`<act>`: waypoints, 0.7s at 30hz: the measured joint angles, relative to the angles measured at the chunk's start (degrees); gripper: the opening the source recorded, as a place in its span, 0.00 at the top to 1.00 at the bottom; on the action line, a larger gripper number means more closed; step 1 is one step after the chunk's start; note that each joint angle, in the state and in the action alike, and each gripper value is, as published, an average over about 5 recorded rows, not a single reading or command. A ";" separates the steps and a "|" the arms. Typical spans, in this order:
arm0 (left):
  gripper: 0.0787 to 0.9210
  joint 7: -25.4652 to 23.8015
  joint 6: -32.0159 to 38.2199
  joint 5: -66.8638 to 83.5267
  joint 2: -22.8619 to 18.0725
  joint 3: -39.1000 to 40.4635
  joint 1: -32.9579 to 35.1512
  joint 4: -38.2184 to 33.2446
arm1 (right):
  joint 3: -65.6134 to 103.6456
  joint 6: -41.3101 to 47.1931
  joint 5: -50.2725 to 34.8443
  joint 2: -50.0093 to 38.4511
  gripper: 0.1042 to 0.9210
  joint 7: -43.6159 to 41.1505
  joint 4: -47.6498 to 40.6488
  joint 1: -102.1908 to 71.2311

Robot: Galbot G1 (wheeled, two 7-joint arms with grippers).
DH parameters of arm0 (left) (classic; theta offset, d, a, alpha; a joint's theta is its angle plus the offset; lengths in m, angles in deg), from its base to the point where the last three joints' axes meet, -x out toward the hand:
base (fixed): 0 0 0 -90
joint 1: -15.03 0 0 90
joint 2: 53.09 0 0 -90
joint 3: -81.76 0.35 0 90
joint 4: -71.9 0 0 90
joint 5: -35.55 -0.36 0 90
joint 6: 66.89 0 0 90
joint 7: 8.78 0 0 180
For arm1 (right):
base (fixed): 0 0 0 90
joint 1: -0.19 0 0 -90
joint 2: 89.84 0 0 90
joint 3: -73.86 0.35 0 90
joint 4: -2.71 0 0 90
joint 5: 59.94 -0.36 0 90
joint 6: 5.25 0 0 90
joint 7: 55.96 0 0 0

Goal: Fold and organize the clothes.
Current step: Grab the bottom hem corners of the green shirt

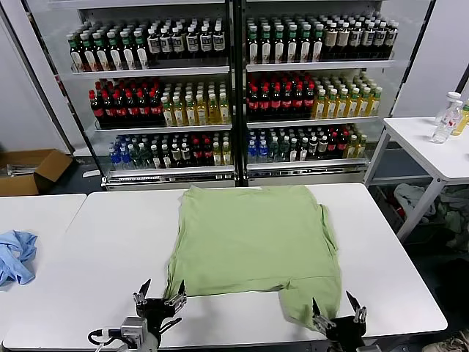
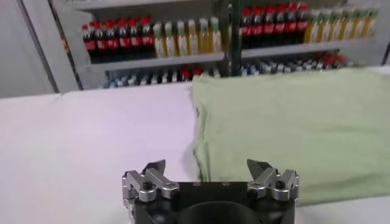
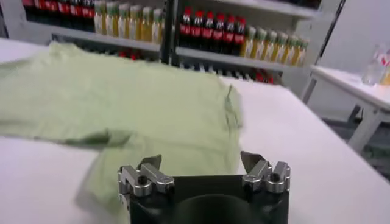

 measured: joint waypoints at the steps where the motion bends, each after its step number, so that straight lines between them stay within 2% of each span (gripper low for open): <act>1: 0.12 0.01 -0.15 0.09 0.05 0.03 -0.10 0.20 | -0.06 0.02 -0.19 0.02 0.22 -0.01 -0.08 -0.06; 5: 0.15 -0.08 -1.03 0.86 0.41 0.31 -0.67 1.21 | -0.36 0.24 -1.51 0.08 0.34 -0.24 -0.38 -0.38; 21: 0.70 -1.71 -2.19 3.94 1.40 0.65 -1.84 2.98 | 0.23 1.75 -7.57 -0.40 0.90 -1.48 -0.29 -0.30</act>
